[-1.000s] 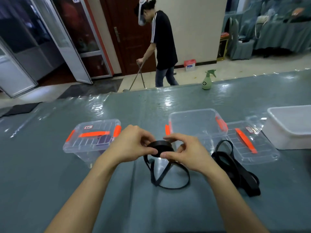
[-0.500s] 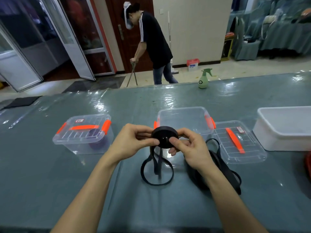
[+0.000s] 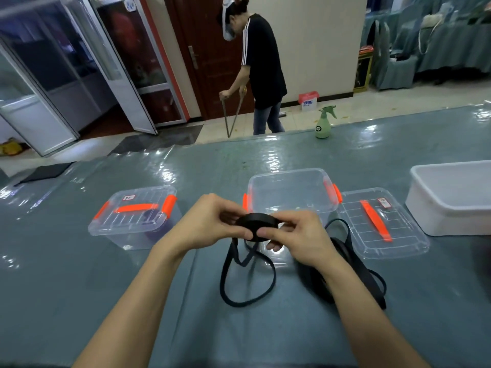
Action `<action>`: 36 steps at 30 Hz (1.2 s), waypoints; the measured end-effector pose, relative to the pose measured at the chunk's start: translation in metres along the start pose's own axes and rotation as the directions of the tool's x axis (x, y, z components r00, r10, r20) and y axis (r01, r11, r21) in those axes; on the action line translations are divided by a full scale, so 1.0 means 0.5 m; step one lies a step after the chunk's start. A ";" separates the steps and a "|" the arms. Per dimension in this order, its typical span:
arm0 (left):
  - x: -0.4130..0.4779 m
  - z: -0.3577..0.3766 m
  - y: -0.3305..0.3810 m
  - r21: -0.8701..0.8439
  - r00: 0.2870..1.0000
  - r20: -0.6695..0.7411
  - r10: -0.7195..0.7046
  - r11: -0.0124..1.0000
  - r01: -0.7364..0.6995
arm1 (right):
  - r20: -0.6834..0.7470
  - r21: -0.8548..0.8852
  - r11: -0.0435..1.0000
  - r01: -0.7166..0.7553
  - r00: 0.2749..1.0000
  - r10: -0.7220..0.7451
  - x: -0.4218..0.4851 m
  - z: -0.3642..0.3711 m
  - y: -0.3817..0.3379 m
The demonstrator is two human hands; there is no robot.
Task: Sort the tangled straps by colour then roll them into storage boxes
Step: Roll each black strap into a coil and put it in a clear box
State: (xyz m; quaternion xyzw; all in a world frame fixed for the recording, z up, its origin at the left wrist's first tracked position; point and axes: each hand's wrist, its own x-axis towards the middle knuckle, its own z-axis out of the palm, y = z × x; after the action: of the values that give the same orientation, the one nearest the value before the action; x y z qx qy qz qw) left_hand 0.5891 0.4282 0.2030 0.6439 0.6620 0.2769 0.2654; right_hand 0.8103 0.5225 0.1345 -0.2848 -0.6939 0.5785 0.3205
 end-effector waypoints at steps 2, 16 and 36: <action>-0.007 0.011 -0.018 -0.177 0.998 -0.056 0.002 0.984 -0.012 | -0.018 0.168 0.986 -0.005 1.000 0.009 0.005 -0.005 -0.004; 0.061 -0.005 0.039 0.743 0.986 0.157 0.061 0.650 -0.158 | 0.140 -0.390 0.917 0.082 0.990 -0.029 0.031 0.021 0.027; 0.041 -0.046 0.009 -0.188 0.975 -0.211 0.068 0.976 -0.108 | -0.029 0.611 0.792 -0.019 0.999 0.046 0.043 0.033 0.016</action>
State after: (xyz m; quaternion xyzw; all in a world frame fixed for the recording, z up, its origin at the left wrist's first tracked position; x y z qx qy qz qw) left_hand 0.5755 0.4481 0.2227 0.6115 0.6254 0.4172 0.2466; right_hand 0.7840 0.5300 0.1271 -0.1903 -0.4586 0.7704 0.3999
